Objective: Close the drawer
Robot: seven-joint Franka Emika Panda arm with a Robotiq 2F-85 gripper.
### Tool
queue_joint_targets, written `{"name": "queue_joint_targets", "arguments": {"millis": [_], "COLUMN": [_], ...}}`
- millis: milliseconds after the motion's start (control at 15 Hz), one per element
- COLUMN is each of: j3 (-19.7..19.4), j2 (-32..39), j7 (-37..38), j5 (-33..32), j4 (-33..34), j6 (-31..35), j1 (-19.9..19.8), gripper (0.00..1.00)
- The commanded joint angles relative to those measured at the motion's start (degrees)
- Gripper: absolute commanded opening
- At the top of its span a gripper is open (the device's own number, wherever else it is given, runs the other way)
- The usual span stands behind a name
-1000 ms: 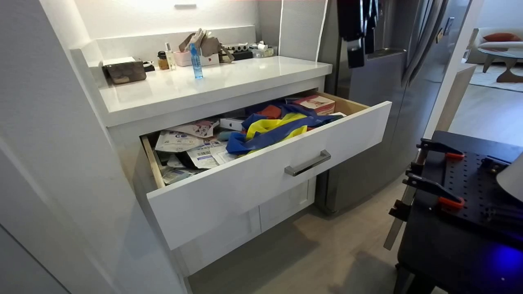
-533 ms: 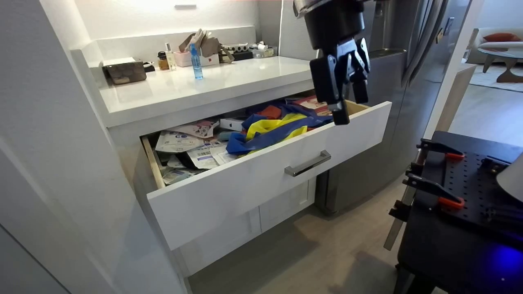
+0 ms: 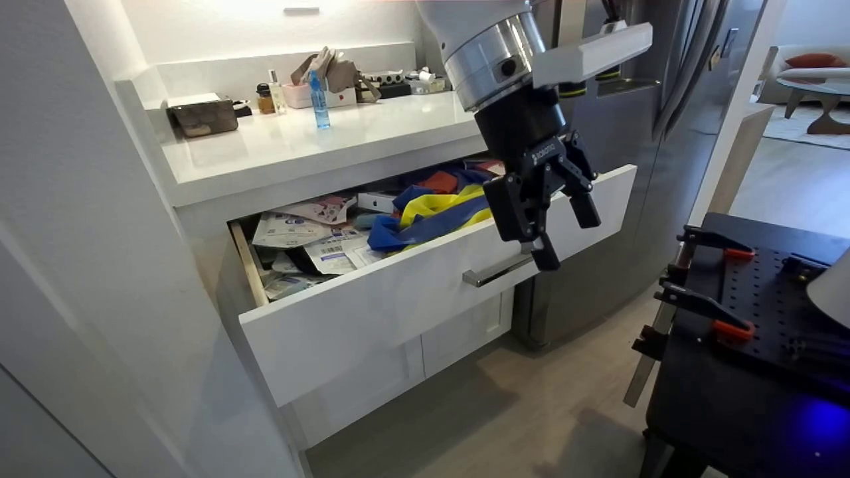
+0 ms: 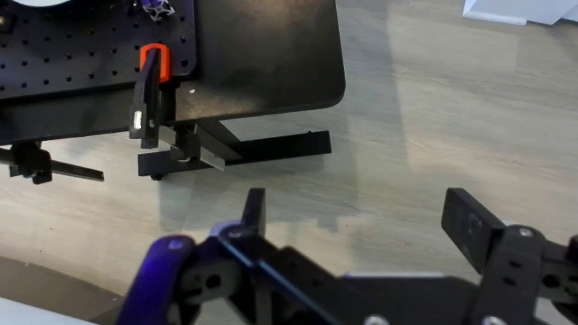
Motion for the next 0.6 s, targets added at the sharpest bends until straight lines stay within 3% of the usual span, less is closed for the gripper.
{"name": "queue_joint_targets", "arguments": {"millis": [0, 533], "j3": [-2.19, -7.07], "j2": [4.94, 11.47], "j7": [6.0, 16.47], "j5": [-0.75, -6.36], "j4": [3.71, 9.11], "j6": [-1.02, -0.58], "j1": [1.78, 3.63], "gripper": [1.0, 1.0]}}
